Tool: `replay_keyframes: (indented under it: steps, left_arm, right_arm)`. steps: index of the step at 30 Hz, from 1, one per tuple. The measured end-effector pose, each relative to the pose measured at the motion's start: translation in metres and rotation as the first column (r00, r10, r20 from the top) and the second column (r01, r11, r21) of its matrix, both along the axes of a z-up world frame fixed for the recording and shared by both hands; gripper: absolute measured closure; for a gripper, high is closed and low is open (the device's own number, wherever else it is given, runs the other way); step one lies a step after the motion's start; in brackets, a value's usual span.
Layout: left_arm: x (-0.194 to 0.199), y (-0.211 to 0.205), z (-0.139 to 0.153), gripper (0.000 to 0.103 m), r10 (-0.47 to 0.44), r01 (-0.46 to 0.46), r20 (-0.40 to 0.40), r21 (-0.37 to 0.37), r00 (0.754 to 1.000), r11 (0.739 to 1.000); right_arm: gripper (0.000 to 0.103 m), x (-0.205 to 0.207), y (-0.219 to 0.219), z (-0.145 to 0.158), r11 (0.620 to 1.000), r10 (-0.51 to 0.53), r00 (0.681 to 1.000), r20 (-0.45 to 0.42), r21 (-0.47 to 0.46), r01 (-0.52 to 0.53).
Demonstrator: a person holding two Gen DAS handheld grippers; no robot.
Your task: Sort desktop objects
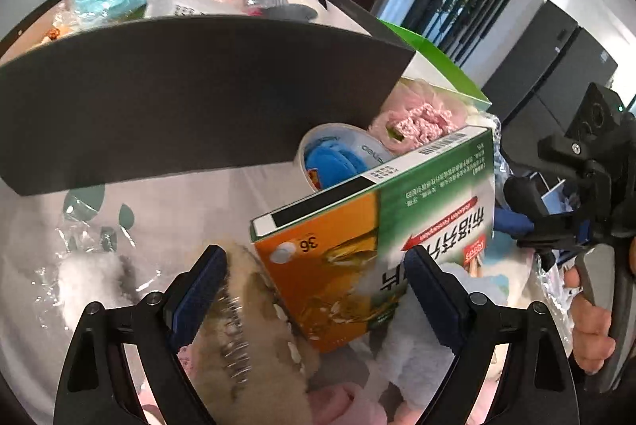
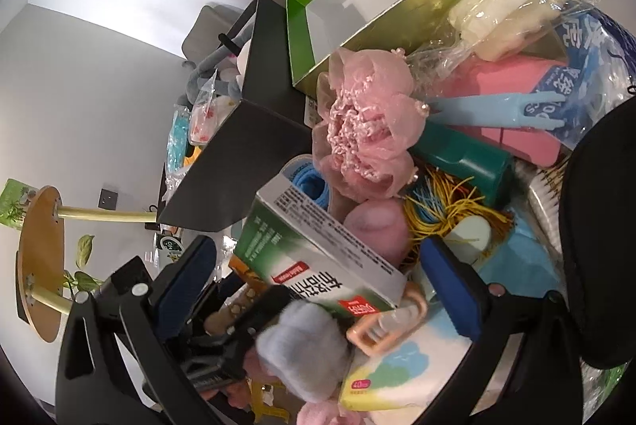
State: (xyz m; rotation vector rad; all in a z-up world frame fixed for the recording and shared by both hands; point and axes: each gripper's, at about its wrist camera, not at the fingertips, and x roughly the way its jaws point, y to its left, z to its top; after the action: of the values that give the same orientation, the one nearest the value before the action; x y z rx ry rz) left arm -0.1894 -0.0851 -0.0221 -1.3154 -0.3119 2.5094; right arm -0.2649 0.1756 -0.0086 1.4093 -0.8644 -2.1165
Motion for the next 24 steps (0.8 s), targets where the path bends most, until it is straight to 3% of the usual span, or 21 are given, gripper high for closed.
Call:
replay_keyframes:
  steps: [6,9,10,13,18,24]
  left_arm:
    - [0.003,0.003,-0.001,0.011,-0.042,0.042,0.008,0.018,0.999,0.999]
    - [0.003,0.001,0.0,0.011,-0.059,0.059,0.004,0.064,0.998,0.996]
    - [0.003,-0.002,0.0,0.016,-0.059,0.059,0.001,0.079,0.998,0.995]
    - [0.005,-0.008,0.005,0.032,-0.06,0.062,-0.018,0.151,0.998,0.987]
    - [0.008,-0.012,0.017,0.034,-0.041,0.048,-0.05,0.15,0.998,0.988]
    - [-0.002,0.008,0.025,0.034,-0.033,0.043,-0.072,0.141,0.997,0.989]
  right_arm:
    - [0.0,0.003,-0.007,0.0,1.0,0.028,1.0,0.008,-0.004,-0.028]
    - [0.0,0.005,-0.013,0.001,0.999,0.045,0.999,-0.006,0.02,-0.045]
    - [0.0,0.005,-0.015,0.001,0.998,0.051,0.999,-0.019,0.022,-0.05]
    - [0.009,0.007,-0.019,0.005,0.993,0.059,0.996,-0.062,0.102,-0.052]
    - [0.024,0.009,-0.018,0.008,0.986,0.067,0.994,-0.082,0.156,-0.054]
    - [0.026,0.012,-0.016,0.017,0.987,0.065,0.991,-0.116,0.153,-0.047]
